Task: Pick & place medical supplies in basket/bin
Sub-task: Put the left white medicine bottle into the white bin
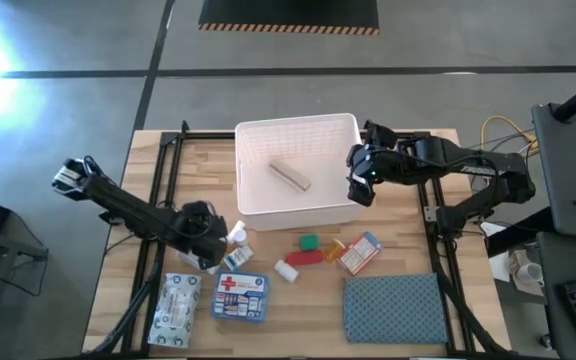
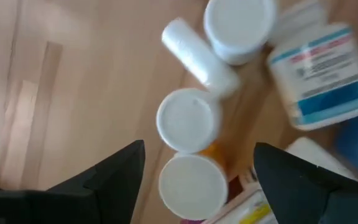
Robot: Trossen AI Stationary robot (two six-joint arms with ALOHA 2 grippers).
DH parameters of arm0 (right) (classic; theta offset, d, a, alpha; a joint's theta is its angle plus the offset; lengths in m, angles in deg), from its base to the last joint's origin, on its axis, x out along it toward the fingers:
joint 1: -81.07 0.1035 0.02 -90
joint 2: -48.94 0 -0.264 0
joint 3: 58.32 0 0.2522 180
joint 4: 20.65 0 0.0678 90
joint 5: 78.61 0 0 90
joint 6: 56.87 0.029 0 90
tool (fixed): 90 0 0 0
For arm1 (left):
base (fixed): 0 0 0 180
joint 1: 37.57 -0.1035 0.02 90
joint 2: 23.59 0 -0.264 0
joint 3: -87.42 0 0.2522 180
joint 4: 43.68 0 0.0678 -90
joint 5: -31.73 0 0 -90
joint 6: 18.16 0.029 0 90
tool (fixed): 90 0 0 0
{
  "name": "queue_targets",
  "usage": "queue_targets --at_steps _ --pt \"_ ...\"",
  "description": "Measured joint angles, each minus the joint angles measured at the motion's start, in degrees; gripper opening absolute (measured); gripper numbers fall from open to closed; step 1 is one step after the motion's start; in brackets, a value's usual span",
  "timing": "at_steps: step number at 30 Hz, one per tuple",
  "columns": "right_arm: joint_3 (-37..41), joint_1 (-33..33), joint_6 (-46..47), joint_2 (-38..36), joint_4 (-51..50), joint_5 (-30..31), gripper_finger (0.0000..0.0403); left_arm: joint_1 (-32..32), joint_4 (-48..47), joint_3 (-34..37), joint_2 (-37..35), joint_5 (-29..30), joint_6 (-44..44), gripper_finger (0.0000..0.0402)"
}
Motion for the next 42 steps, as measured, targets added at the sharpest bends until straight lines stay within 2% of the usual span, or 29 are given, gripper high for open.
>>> queue_targets --at_steps 7,17,25,29,37,42 --pt "0.0 0.0 -0.4 -0.1 0.0 0.0 0.0379 0.0 5.0 2.1 -0.4 8.0 0.3 0.028" --pt "0.0 0.0 -0.5 -0.1 0.0 0.0 0.0379 0.0 14.2 8.8 -0.8 6.6 1.1 0.028" --pt "0.0 0.0 -0.4 -0.1 -0.2 0.0 0.0379 -0.5 18.1 11.7 -0.9 6.2 0.6 0.0277" --pt "0.0 0.0 -0.5 -0.1 -0.2 0.0 0.0379 -0.9 18.1 12.1 -0.9 6.1 -1.7 0.0254" --pt "0.0 0.0 -0.4 -0.1 -0.1 0.5 0.0379 -0.9 18.8 12.0 -0.9 6.2 -2.2 0.0173" --pt "0.0 0.0 -0.5 -0.1 0.0 0.5 0.0379 -0.9 18.6 9.9 -0.9 5.9 -5.1 0.0168"
